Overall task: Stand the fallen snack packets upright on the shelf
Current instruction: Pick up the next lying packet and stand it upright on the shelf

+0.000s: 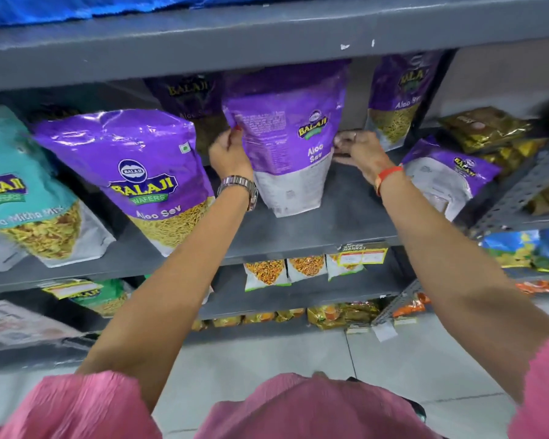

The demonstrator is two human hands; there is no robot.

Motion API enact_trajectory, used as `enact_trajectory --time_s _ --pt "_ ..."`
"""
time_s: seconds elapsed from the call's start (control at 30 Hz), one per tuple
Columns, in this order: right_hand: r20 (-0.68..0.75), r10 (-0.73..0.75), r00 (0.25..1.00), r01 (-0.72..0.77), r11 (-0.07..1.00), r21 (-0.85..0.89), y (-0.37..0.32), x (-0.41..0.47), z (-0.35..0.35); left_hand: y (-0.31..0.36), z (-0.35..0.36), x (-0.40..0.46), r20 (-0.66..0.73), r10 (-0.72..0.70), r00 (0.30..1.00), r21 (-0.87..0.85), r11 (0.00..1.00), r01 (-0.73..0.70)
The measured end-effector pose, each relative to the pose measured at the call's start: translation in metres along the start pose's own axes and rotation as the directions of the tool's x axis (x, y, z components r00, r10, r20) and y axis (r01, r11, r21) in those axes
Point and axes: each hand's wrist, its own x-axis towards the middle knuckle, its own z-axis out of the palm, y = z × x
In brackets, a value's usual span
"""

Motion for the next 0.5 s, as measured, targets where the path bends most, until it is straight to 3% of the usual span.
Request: enact_trajectory --time_s 0.1,0.23,0.5 --pt "-0.048 -0.036 0.998 0.035 0.999 -0.021 0.016 -0.006 -0.003 0.004 0.002 -0.006 0.081 0.040 0.996 -0.009 0.999 -0.039" --pt "-0.092 -0.065 0.994 0.067 0.998 0.022 0.022 -0.010 0.000 0.005 0.007 -0.007 0.082 0.021 0.996 -0.051 0.999 -0.017" --pt "0.001 -0.033 0.999 0.033 0.999 -0.043 0.022 -0.020 -0.008 -0.003 0.008 -0.013 0.024 -0.061 0.998 -0.104 0.993 0.063"
